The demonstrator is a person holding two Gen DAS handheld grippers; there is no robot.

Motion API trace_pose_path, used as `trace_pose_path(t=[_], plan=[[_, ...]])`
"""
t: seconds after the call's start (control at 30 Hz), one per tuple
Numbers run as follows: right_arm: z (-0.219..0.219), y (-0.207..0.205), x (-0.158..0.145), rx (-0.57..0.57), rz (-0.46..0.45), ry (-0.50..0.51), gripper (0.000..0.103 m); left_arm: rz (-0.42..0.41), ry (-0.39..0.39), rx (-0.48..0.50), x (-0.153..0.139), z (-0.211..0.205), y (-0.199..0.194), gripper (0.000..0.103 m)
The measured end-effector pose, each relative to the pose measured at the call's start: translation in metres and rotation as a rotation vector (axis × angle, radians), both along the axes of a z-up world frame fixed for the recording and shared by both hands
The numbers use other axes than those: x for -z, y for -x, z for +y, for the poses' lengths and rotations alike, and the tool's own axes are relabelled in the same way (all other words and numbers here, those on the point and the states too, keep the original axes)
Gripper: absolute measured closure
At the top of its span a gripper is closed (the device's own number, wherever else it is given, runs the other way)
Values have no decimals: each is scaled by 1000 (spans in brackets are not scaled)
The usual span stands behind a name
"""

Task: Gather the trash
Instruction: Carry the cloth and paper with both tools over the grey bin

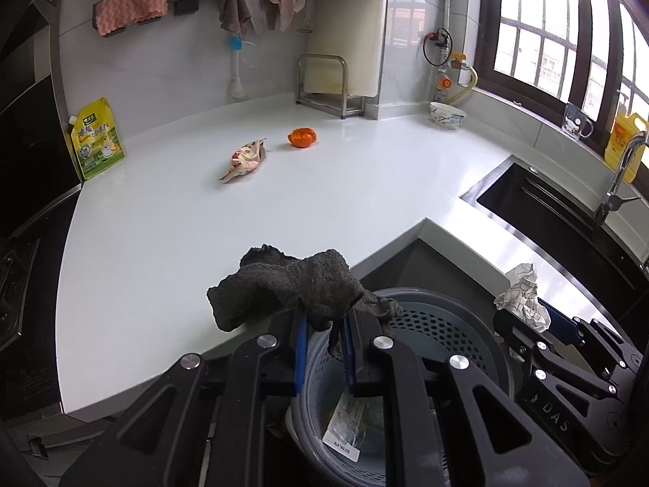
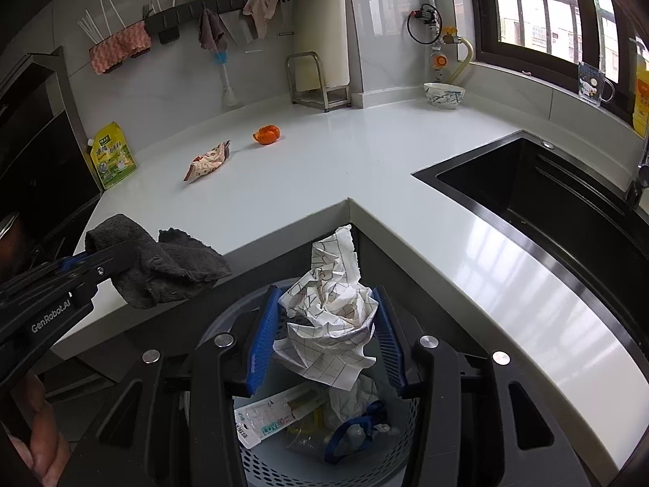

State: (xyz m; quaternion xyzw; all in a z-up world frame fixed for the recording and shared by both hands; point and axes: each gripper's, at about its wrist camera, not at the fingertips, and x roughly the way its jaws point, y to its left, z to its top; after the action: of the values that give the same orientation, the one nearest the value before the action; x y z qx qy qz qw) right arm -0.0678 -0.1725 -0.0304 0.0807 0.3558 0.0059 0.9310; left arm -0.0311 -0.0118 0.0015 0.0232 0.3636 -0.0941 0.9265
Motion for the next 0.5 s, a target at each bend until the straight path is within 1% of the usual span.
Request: trace_pose_path(t=[0.1, 0.2, 0.33, 0.5], plan=[[-14, 11, 16, 37, 30, -39, 58, 14, -13, 28, 10, -11, 4, 89], [-19, 17, 28, 44, 57, -48, 58, 32, -18, 57, 21, -22, 9, 89], [-14, 21, 42, 28, 83, -39, 58, 93, -10, 103, 38, -38, 8, 89], [-20, 19, 55, 25, 119, -72, 58, 151, -25, 141, 58, -50, 7, 89]])
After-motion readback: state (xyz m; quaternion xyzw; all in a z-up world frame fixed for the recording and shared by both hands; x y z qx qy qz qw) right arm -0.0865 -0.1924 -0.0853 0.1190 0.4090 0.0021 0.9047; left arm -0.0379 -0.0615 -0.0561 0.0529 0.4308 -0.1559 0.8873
